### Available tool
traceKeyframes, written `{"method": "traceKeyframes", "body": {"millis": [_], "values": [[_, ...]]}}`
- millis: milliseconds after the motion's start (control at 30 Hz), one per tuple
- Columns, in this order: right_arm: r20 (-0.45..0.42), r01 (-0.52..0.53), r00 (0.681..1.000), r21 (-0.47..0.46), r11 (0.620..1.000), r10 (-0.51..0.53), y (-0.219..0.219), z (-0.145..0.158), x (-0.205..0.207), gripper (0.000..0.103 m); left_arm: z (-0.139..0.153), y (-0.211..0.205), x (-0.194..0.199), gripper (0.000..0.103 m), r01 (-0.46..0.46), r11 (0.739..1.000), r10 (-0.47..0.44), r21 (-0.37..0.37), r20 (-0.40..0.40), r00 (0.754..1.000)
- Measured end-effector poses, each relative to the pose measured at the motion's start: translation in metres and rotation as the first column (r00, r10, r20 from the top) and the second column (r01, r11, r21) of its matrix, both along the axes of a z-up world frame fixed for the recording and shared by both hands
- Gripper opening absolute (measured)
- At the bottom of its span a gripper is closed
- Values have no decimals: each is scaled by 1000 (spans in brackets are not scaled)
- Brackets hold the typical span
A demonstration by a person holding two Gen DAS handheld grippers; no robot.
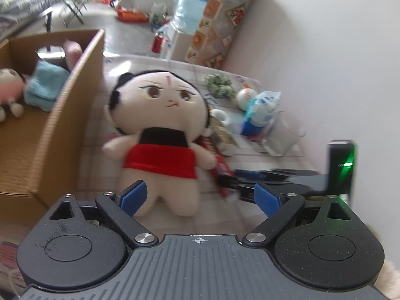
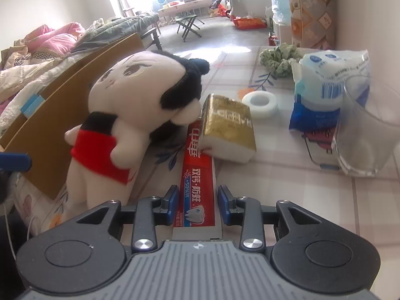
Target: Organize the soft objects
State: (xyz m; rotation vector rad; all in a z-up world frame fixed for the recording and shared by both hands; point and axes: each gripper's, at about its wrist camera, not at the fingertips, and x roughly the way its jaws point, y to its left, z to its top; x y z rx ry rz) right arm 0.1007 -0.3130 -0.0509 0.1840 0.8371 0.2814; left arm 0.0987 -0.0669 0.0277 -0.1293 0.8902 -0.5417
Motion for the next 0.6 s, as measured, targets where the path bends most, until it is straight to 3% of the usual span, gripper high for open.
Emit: {"method": "traceKeyframes", "body": {"millis": [100,367,500,600], "values": [[-15,0,1000,9,1000,0,-1,2,-15,35,-5,5,-6,93,0,1000,-1,30,29,1000],[-58,35,998,66,997,-31,0,10,-63,29,-16,5,-21,93,87,996,-87,-28,-18,996],[-42,24,999,113,993,-20,-2,13,-79,30,-19,-4,-24,93,154,985,-159,-73,-63,985],[-1,41,999,109,993,-41,-13,24,-94,31,-20,-17,-23,91,178,982,-182,-61,-62,981]]}}
